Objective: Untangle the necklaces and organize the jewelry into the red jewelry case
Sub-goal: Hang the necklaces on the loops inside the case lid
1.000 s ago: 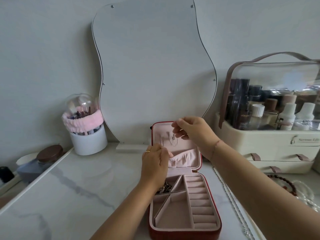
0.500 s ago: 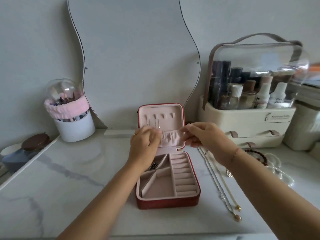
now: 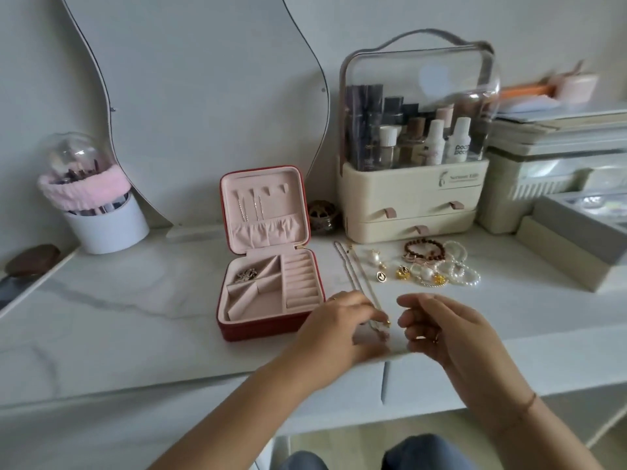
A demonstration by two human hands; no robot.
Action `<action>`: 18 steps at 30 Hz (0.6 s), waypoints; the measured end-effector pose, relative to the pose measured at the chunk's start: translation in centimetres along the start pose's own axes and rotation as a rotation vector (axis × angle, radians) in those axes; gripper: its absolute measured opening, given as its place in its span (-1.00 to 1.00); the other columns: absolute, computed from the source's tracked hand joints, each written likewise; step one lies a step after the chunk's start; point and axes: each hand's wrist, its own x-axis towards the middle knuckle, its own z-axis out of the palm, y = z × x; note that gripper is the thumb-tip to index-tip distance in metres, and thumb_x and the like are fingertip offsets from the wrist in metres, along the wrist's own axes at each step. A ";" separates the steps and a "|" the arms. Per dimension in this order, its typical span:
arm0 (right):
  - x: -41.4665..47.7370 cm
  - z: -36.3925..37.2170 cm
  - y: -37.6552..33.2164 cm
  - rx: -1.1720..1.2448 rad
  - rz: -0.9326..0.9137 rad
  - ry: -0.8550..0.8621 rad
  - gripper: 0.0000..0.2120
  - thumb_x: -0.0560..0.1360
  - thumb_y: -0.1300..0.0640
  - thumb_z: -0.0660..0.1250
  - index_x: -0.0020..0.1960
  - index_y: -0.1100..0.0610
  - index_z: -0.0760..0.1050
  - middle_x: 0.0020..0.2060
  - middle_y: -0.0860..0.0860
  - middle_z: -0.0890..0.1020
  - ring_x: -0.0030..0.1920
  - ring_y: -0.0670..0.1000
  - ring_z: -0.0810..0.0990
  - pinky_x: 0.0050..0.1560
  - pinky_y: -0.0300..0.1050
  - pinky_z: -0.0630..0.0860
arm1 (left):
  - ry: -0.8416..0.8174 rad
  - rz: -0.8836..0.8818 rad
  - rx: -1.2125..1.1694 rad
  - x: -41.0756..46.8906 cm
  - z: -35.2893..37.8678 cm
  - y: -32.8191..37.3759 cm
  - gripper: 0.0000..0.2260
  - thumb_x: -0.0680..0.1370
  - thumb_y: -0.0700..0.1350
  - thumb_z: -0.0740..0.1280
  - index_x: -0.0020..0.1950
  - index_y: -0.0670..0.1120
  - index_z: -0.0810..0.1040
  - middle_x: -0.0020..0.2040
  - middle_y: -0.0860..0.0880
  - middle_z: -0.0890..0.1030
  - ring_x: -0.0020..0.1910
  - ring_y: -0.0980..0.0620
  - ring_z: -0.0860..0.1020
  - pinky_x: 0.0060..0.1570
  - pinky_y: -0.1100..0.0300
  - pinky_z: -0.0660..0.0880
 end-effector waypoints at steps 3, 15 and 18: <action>-1.9 -1.0 1.5 0.072 0.064 0.048 -0.73 0.60 0.25 0.13 -0.05 0.36 0.57 -0.38 0.18 0.56 -0.43 0.03 0.49 -0.47 -0.19 0.48 | 0.023 -0.044 0.002 -0.4 1.0 -0.1 -0.72 0.46 -0.02 0.46 0.15 -0.03 0.64 0.01 0.06 0.57 -0.03 0.19 0.46 -0.01 0.40 0.35; -4.5 0.1 4.1 0.279 0.421 -0.083 -0.77 0.55 0.26 0.21 0.04 0.41 0.54 -0.07 0.30 0.66 -0.05 0.23 0.66 -0.01 0.03 0.61 | 0.229 -0.003 0.005 -3.2 2.0 0.7 -0.81 0.47 0.02 0.40 -0.03 -0.05 0.67 -0.15 0.13 0.54 -0.15 0.22 0.51 -0.15 0.29 0.51; -3.7 0.4 3.0 0.452 0.537 -0.226 -0.74 0.45 0.27 0.21 0.03 0.40 0.55 0.04 0.30 0.63 0.01 0.23 0.65 0.06 0.08 0.58 | 0.272 0.049 0.035 -3.9 1.5 1.3 -0.83 0.49 0.02 0.35 -0.02 -0.01 0.67 -0.14 0.15 0.53 -0.12 0.20 0.51 -0.11 0.30 0.46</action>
